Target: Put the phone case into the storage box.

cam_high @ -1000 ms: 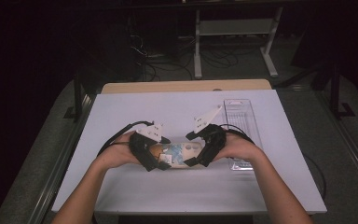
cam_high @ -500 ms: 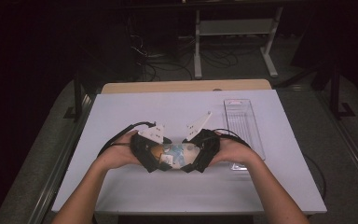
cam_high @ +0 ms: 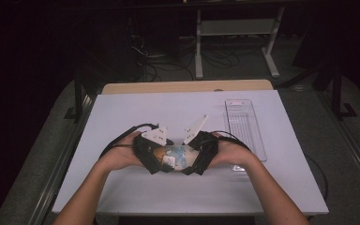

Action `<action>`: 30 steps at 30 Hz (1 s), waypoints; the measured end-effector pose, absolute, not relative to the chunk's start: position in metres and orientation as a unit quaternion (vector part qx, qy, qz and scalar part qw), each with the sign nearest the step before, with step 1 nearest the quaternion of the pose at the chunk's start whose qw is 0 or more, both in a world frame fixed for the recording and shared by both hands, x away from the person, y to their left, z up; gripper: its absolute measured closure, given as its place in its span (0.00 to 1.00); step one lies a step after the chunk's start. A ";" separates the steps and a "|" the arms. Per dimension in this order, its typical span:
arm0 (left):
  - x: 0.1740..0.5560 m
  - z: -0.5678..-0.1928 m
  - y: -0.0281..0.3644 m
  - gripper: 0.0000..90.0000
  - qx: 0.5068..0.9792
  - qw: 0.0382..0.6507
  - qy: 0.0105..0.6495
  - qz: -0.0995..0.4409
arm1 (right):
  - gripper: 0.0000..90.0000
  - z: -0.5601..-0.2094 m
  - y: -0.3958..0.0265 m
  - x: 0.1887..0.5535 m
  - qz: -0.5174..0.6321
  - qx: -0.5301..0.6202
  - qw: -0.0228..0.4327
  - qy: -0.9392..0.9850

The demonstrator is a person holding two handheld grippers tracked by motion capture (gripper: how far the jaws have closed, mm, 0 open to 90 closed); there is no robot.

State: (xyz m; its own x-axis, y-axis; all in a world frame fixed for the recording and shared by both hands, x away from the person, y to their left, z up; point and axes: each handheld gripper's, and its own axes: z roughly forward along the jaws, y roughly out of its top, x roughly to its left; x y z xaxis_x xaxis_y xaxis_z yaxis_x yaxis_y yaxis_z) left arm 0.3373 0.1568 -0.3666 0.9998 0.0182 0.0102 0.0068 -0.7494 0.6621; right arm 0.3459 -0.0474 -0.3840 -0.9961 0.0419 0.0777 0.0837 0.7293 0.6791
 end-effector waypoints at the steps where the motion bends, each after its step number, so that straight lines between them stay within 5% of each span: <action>1: 0.337 -0.367 0.157 0.13 0.935 0.355 0.006 0.008 | 0.02 -0.384 -0.047 0.346 -0.366 -0.033 0.030 -0.930; 30: 0.332 -0.370 0.156 0.12 0.938 0.346 -0.004 0.027 | 0.12 -0.388 -0.045 0.346 -0.348 -0.030 0.031 -0.937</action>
State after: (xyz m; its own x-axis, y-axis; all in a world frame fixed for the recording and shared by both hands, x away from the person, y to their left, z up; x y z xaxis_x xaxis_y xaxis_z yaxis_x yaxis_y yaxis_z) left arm 0.3316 0.1558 -0.3696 0.9985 0.0109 0.0537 -0.0266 -0.7603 0.6490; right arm 0.3464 -0.0449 -0.3877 -0.9964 0.0338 0.0782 0.0767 0.7560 0.6501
